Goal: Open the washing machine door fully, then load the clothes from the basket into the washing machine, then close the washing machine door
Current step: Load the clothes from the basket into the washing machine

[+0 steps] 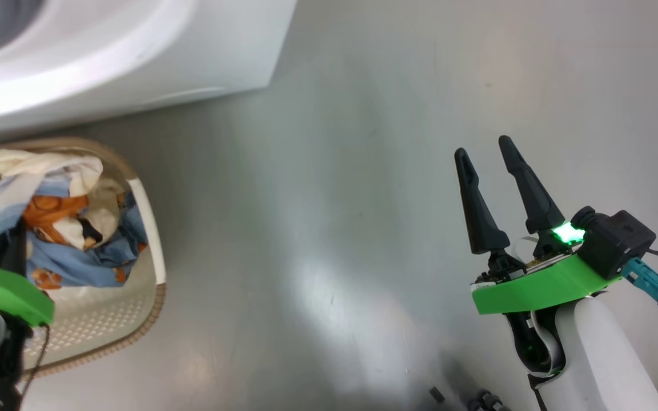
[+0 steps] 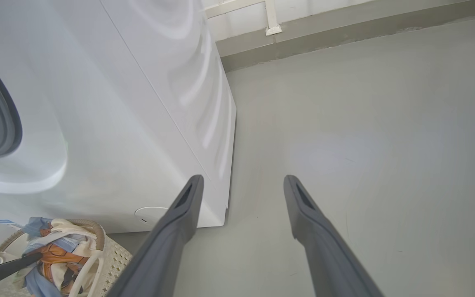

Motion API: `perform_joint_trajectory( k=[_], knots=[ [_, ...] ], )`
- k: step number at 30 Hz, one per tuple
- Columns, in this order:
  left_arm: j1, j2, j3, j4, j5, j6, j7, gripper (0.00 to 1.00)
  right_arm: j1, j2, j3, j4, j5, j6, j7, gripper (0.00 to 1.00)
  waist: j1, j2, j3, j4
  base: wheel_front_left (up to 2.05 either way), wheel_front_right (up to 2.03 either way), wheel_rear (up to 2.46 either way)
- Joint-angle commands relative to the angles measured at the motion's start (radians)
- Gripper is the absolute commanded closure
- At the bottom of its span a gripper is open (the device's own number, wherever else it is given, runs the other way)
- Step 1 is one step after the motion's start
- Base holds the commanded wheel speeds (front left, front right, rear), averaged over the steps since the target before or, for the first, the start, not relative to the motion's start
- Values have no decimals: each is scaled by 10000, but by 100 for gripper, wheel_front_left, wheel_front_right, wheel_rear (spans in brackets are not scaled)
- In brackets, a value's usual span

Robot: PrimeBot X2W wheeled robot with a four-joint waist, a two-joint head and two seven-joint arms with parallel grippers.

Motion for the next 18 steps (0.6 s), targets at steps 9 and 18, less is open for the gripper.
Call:
perform_joint_trajectory(
  k=[9,18],
  knots=[
    [2208,-434,1605,-2046,900,92,-88,100,593,17,74,119,-337,62,-48,0,1,0,-1945,794,0,0,0],
    [3261,-1166,2403,-2966,1550,-37,-89,100,865,17,42,496,-573,62,-48,0,1,0,-3258,1038,0,0,0]
  ],
)
